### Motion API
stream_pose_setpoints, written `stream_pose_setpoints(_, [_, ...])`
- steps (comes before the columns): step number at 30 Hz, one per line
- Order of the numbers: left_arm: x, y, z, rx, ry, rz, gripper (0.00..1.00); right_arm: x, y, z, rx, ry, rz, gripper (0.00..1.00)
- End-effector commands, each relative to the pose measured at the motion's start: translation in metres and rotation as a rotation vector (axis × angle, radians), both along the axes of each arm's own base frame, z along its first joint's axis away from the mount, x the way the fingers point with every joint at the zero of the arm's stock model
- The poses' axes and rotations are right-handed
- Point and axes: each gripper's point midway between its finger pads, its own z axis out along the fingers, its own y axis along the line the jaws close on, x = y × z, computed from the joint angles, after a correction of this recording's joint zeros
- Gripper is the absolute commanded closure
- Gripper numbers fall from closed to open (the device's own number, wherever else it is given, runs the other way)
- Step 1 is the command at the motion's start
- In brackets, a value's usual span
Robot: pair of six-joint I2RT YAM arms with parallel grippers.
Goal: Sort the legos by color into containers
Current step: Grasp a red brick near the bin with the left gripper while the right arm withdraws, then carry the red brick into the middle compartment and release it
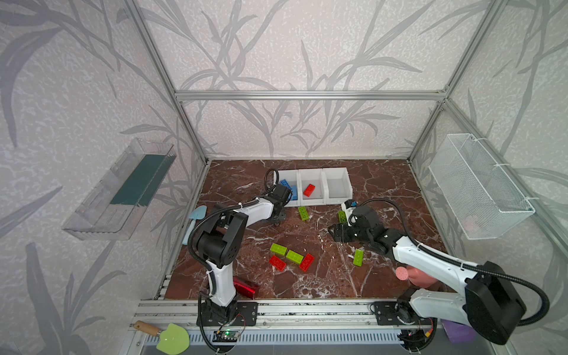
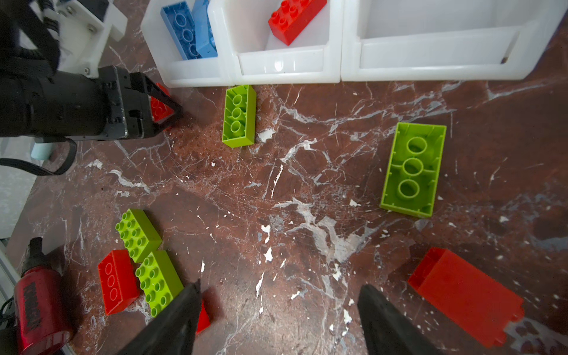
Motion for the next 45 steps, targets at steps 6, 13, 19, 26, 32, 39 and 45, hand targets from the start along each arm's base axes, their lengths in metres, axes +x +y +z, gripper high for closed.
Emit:
stream_pose_setpoints(6, [-0.014, 0.021, 0.005, 0.045, 0.000, 0.041, 0.47, 0.002, 0.003, -0.001, 0.009, 0.002, 0.004, 0.19])
stream_pose_setpoints(13, [-0.007, 0.022, 0.004, 0.034, 0.001, 0.049, 0.35, 0.002, 0.002, -0.003, 0.000, 0.003, 0.001, 0.19])
stream_pose_setpoints(19, [-0.005, 0.023, 0.001, 0.027, 0.004, 0.056, 0.44, 0.002, 0.001, -0.003, -0.001, -0.001, 0.000, 0.19])
stream_pose_setpoints(26, [-0.005, 0.025, 0.004, 0.026, -0.002, 0.060, 0.55, 0.001, 0.000, -0.002, 0.000, -0.004, 0.000, 0.19])
stream_pose_setpoints(32, [-0.009, 0.027, 0.017, 0.015, -0.033, 0.055, 0.63, 0.001, 0.000, 0.000, 0.003, -0.009, -0.002, 0.19])
stream_pose_setpoints(39, [-0.020, 0.026, 0.057, -0.033, -0.109, 0.029, 0.66, -0.001, 0.002, -0.001, 0.020, -0.009, 0.002, 0.19])
stream_pose_setpoints(45, [-0.026, 0.011, 0.097, -0.082, -0.157, -0.038, 0.66, -0.002, 0.001, 0.001, 0.027, -0.014, -0.001, 0.19])
